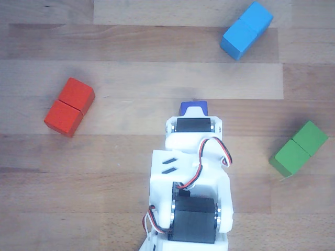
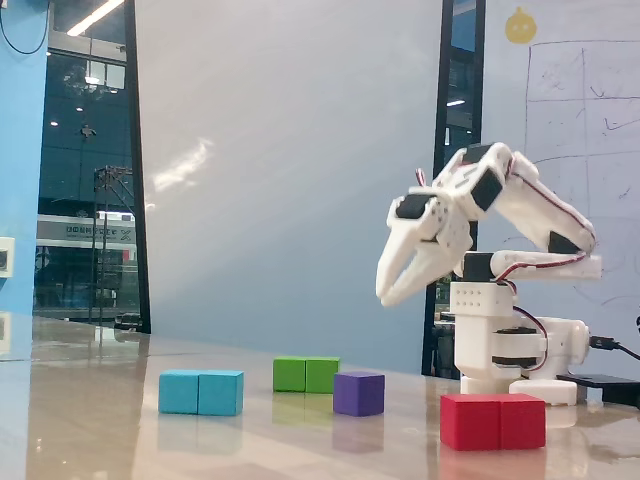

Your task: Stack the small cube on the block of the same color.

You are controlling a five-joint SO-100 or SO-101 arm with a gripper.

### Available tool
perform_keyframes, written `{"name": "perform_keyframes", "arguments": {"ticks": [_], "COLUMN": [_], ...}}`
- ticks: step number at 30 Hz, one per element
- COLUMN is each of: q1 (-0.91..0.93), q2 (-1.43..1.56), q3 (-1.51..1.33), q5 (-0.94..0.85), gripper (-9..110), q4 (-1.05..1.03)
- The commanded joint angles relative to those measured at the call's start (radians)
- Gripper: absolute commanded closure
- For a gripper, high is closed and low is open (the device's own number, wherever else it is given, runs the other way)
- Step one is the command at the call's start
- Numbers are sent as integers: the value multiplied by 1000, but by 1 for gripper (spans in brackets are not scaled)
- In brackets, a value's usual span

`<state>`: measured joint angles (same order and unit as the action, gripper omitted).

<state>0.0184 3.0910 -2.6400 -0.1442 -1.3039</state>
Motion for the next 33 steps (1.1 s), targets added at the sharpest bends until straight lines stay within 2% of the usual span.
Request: {"name": "perform_keyframes", "arguments": {"ticks": [1, 20, 28, 33], "q1": [-6, -6, -6, -6], "q2": [-150, -942, -1062, -1091], "q3": [236, 1141, 1158, 1134], "q5": [-5, 5, -3, -3], "gripper": [101, 101, 101, 101], "q4": [15, 11, -11, -92]}}
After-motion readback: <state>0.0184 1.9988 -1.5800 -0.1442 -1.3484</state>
